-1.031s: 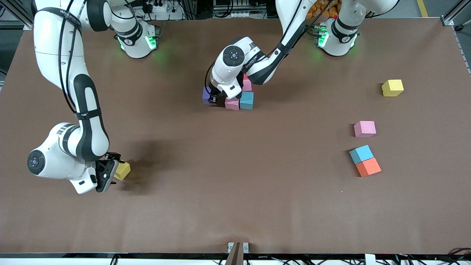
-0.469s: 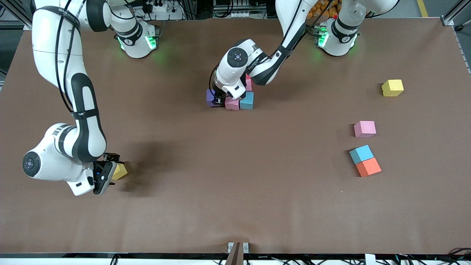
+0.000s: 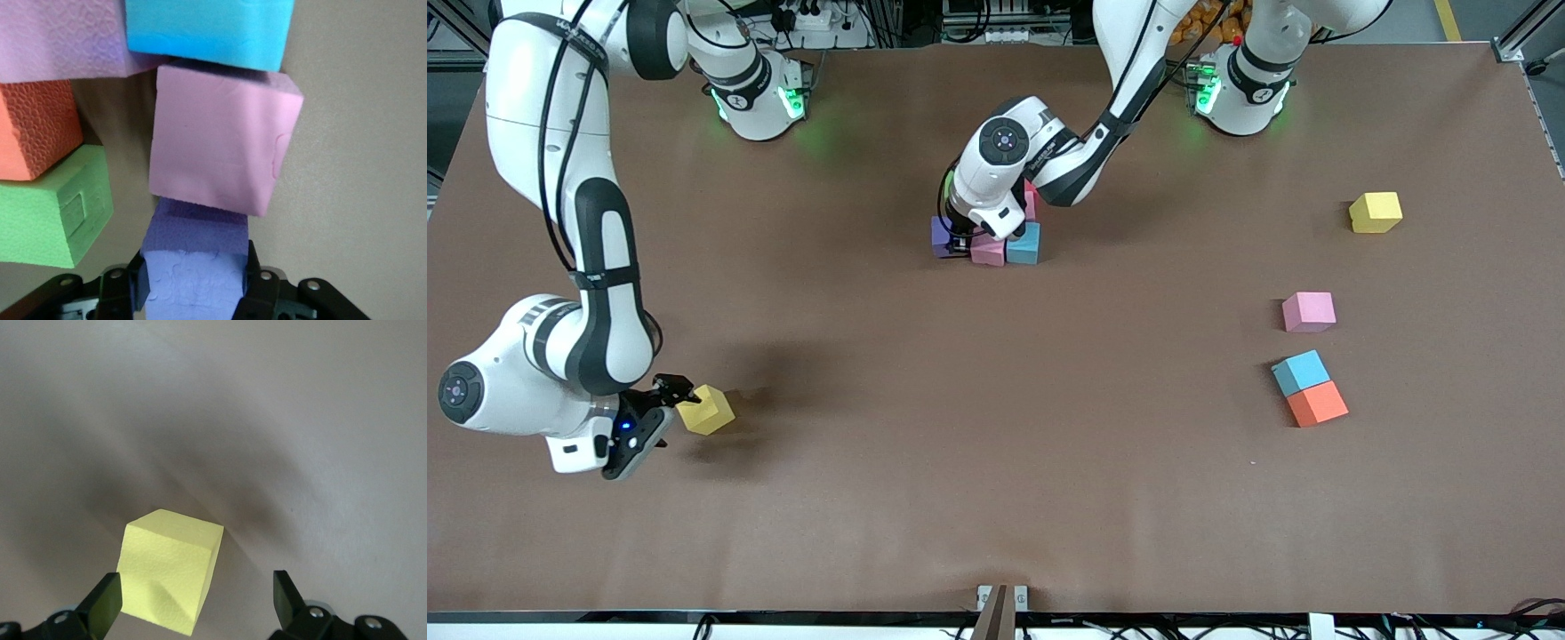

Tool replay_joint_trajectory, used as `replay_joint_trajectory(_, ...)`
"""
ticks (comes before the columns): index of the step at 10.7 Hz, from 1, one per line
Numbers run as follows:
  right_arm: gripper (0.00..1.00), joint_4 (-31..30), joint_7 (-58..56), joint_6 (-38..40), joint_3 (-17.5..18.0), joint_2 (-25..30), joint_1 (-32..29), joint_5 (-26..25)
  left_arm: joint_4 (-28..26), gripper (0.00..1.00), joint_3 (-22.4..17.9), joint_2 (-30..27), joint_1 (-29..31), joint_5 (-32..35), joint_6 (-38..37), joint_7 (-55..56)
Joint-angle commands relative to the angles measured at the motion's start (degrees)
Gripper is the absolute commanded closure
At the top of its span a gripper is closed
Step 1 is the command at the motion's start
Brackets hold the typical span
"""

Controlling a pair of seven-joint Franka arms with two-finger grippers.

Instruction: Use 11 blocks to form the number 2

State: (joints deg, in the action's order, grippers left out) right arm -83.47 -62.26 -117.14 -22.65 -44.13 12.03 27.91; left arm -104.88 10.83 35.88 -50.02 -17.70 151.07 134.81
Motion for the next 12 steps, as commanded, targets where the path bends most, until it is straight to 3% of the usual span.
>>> replay_joint_trajectory(1,0.0,0.42,13.69,4.0,0.5,-0.34,-1.31,-0.58,-0.67,0.74,-0.11,-0.11,-0.17,-0.4,1.07,-2.44)
replay_joint_trajectory(12,0.0,-5.65,18.75,-2.92,0.85,-0.08,1.67,2.14,-0.58,0.74,-0.11,0.42,0.71,-0.49,0.99,-6.49)
